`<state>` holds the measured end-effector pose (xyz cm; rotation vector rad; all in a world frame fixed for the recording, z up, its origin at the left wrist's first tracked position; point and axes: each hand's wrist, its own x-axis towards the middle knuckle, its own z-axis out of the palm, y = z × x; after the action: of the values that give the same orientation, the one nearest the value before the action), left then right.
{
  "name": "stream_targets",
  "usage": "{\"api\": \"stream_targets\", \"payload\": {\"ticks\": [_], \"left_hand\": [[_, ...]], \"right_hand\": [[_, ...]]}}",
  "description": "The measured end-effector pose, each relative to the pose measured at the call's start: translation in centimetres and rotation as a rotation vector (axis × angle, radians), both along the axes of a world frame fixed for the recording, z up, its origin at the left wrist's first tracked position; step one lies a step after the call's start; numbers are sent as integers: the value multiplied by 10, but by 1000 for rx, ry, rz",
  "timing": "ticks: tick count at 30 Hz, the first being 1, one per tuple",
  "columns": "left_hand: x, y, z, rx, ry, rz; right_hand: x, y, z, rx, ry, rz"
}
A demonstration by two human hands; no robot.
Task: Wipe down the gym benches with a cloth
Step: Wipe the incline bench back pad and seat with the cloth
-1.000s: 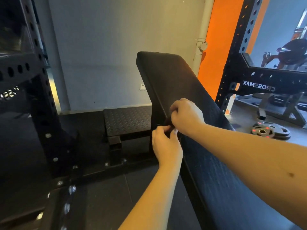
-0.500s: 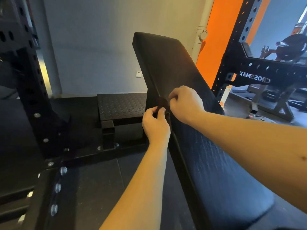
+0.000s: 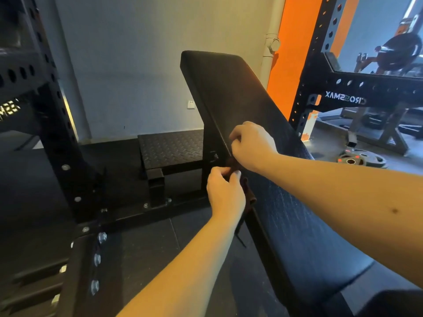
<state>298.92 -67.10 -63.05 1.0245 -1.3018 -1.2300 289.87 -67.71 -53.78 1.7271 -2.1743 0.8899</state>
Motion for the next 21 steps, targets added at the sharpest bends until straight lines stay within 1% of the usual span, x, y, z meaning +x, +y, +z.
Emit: {"api": "stream_targets", "payload": {"ticks": [2,4,8,14,19,21], "left_hand": [[2,-20,12,1,92,31],[-1,-31,18,-21,134,41],[-8,-30,10,-71,36,48],[0,6,-5,-33,-120,-7],[9,46,-29,78,-138,-116],[12,46,-27,84,-118,-109]], "right_hand": [[0,2,2,-5,22,3],[-2,4,3,-28,30,-10],[-5,11,4,-31,21,-18],[-8,19,6,-31,9,5],[-8,24,2,-8,-45,2],[-7,26,-2,13,-46,10]]}}
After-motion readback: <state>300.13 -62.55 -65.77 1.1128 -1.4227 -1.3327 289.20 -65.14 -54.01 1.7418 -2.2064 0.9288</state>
